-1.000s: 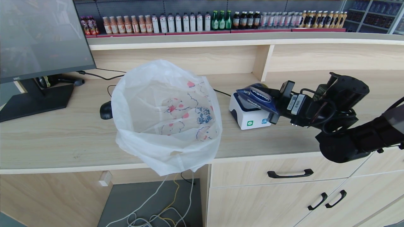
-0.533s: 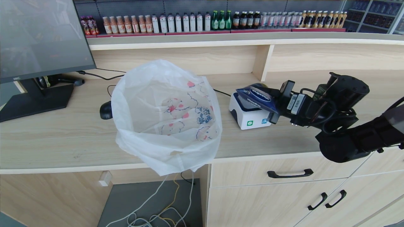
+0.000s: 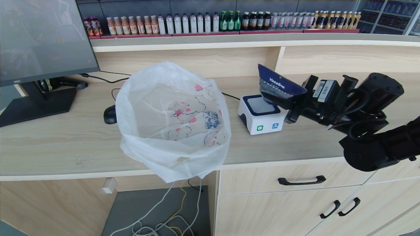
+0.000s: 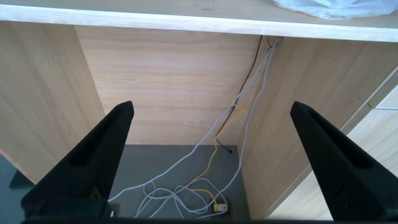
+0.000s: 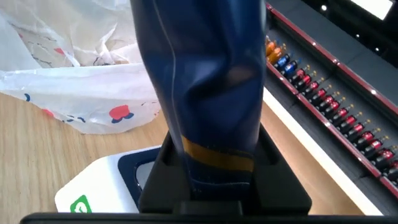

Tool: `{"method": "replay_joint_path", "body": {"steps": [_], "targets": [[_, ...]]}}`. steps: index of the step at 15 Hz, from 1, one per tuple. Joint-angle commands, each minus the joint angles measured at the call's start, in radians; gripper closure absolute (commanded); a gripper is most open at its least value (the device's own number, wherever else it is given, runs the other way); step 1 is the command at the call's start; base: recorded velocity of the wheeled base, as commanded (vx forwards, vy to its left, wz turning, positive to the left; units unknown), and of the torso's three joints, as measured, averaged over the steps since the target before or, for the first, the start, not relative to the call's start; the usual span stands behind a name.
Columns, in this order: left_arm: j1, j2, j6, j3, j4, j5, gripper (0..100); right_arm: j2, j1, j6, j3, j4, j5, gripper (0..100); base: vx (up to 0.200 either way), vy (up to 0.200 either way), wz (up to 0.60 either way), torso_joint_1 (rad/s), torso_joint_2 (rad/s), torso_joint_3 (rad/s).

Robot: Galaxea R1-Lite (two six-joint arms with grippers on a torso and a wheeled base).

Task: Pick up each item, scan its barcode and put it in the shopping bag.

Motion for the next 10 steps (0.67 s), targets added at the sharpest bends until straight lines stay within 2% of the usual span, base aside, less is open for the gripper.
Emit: {"method": "replay_joint_path", "body": {"steps": [1,4,8,10], "targets": [[0.0,0.0,0.0,0.0,0.0,0.0,0,-0.106,0.033,0.078,0.083,-0.048,-0.08,100,0.0,0.0,0.0,0.0,0.0,0.0],[0.0,0.0,0.0,0.0,0.0,0.0,0,-0.191,0.056,0.176,0.152,-0.078,-0.169,100,0.0,0.0,0.0,0.0,0.0,0.0],[-0.002,0.0,0.0,0.0,0.0,0.0,0,-0.277,0.058,0.276,0.231,-0.08,-0.233,100,0.0,0.0,0.0,0.0,0.0,0.0],[-0.002,0.0,0.0,0.0,0.0,0.0,0,-0.349,0.068,0.394,0.363,-0.083,-0.359,100,0.0,0.0,0.0,0.0,0.0,0.0]]}}
